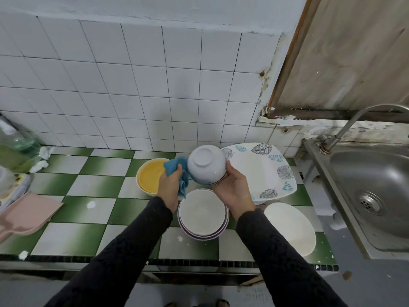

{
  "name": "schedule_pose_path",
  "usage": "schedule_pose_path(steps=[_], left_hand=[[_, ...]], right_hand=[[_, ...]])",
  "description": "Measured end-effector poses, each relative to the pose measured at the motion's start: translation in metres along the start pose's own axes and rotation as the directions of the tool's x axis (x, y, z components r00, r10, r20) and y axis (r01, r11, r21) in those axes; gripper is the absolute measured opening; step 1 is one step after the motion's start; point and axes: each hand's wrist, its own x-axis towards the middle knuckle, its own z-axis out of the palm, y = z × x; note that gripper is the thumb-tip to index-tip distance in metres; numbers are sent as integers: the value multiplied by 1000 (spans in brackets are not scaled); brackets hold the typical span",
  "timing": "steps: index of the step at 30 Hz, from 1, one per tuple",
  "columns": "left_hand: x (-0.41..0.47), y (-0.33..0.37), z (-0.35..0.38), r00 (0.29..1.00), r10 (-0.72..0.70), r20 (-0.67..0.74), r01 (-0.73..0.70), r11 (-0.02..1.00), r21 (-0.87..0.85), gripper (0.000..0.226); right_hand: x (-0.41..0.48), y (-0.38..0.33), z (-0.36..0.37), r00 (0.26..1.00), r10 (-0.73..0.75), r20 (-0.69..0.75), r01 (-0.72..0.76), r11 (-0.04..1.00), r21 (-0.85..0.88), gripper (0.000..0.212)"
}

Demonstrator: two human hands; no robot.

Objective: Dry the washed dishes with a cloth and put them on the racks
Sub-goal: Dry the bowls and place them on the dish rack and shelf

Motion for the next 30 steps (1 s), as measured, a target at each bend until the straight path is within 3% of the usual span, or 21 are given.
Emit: schedule_pose_path(steps=[3,8,13,17,19,21,24,26,30], left_hand=[[-10,-4,10,980,193,-40,-188,975,116,23],[-18,-12,25,903,272,332,-377,873,310,63],[-5,7,23,951,187,245,-245,940,236,40],[-16,2,26,877,304,371,-432,839,332,44],[-12,-2,22,804,361,473,-550,756,356,55],[-2,-1,17,746,384,545,-638,648,417,59],[5,7,18,837,289,464,-483,789,380,49],[7,10,21,854,311,418,-474,796,376,47],[4,4,26,738,392,550,-630,694,350,49]], right_hand=[[1,0,10,999,-44,-8,44,998,-42,61],[-6,3,21,997,-72,10,72,964,-258,27],[-7,-1,22,997,-71,-18,56,901,-429,17],[-2,-7,23,988,-143,-50,107,893,-437,22],[-1,-11,26,982,-183,-40,129,815,-565,26],[0,-16,27,976,-216,11,154,658,-737,30],[-1,-27,32,976,-167,138,196,404,-894,30],[-1,-29,34,975,-132,180,212,300,-930,29],[-1,-19,34,974,-154,169,213,340,-916,20]])
